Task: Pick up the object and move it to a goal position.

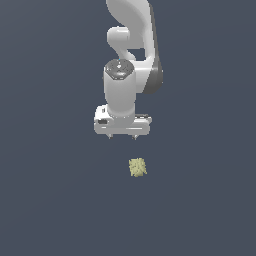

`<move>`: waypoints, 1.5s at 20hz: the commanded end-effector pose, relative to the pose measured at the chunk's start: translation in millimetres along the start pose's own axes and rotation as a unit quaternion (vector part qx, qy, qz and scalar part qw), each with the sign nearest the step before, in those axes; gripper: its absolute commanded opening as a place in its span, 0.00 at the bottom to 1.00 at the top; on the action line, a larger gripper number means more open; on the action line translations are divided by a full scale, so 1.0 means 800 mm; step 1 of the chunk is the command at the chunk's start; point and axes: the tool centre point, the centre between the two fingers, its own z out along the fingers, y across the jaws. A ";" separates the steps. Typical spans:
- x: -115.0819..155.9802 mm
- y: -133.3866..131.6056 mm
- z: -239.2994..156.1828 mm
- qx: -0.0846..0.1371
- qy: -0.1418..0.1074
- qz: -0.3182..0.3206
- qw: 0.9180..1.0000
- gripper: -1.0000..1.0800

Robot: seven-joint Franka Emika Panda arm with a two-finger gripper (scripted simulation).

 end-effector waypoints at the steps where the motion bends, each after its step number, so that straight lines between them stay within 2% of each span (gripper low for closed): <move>1: 0.000 0.000 0.000 0.000 0.000 0.000 1.000 0.96; 17: 0.003 -0.006 0.008 0.008 -0.002 0.005 1.000 0.96; 24: 0.024 -0.023 0.026 0.006 -0.001 -0.016 1.000 0.96; 30: 0.055 -0.050 0.056 0.003 -0.001 -0.049 0.999 0.96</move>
